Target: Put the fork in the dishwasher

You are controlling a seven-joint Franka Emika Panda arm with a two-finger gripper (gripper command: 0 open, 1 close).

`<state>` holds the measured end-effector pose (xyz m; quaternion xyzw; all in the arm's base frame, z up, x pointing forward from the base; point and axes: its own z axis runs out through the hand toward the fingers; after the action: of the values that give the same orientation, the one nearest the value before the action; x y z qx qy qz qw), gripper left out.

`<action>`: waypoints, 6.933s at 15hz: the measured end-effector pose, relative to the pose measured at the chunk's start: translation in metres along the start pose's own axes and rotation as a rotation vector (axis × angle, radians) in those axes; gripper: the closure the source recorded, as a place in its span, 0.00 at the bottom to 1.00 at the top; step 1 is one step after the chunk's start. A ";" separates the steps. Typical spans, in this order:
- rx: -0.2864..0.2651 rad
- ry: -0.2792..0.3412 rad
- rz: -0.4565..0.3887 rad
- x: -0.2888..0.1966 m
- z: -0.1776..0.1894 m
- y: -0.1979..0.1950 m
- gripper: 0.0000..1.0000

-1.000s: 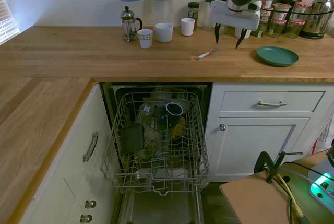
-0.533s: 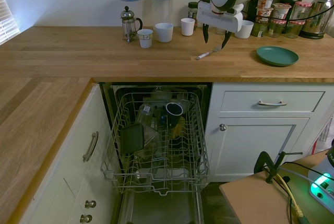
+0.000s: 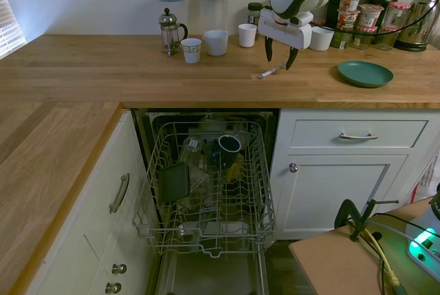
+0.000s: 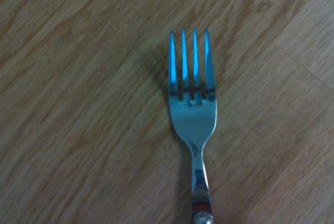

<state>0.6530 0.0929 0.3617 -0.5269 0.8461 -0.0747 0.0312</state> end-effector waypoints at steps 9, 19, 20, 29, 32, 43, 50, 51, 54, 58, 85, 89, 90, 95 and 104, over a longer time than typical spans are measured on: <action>-0.038 0.059 0.088 -0.002 0.028 -0.020 1.00; -0.053 0.080 0.091 -0.008 0.028 -0.028 1.00; -0.046 0.076 0.094 -0.007 0.029 -0.030 1.00; -0.018 0.044 0.111 0.001 0.030 -0.041 1.00; -0.006 0.024 0.105 0.009 0.029 -0.050 1.00; 0.014 -0.033 -0.006 0.023 -0.045 -0.052 1.00; 0.018 -0.024 -0.279 -0.044 -0.107 0.078 1.00; 0.015 -0.016 -0.325 -0.054 -0.109 0.105 1.00; 0.008 0.006 -0.435 -0.084 -0.111 0.177 1.00; -0.017 0.024 -0.536 -0.109 -0.097 0.239 1.00; -0.098 0.130 -0.889 -0.156 0.147 0.402 1.00; -0.105 0.122 -0.891 -0.151 0.179 0.407 1.00; -0.107 0.121 -0.893 -0.150 0.187 0.408 1.00; -0.081 0.114 -0.900 -0.155 0.199 0.409 0.00; -0.060 0.121 -0.893 -0.162 0.196 0.408 0.00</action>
<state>0.3893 0.3968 0.0989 -0.8358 0.5378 -0.0870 -0.0689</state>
